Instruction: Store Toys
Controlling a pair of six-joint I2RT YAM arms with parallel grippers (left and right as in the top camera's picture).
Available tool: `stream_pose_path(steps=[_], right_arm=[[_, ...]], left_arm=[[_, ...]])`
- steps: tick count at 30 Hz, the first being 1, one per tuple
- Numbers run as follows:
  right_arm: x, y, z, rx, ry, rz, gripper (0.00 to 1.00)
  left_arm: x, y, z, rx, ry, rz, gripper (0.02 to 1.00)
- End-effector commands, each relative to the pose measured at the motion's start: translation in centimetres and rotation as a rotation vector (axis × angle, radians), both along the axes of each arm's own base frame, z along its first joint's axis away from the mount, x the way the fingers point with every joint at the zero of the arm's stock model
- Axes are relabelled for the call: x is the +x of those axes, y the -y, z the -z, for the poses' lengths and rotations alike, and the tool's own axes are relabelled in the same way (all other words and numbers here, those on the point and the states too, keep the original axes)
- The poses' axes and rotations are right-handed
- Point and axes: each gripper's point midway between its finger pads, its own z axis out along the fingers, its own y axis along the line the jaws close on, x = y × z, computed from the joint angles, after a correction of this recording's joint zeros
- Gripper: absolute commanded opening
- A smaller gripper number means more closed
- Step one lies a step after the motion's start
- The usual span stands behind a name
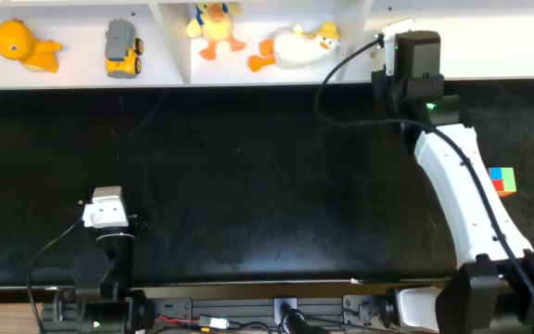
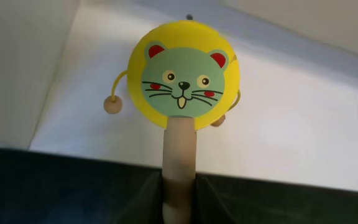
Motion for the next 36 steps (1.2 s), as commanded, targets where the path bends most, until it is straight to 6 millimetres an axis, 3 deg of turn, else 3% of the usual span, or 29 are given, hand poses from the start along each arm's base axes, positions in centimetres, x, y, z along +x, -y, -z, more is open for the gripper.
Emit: stream_pose_path(steps=[1,20,36], right_arm=[[1.7,0.3,-1.1,0.036,0.056,0.011,0.123],[4.9,-0.5,1.3,0.113,0.095,-0.014,0.167],[6.1,-1.0,3.2,0.147,0.089,-0.023,0.165]], left_arm=[[0.0,0.2,-0.1,0.011,0.007,0.008,0.998],[0.0,0.2,-0.1,0.011,0.007,0.008,0.998],[0.0,0.2,-0.1,0.011,0.007,0.008,0.998]])
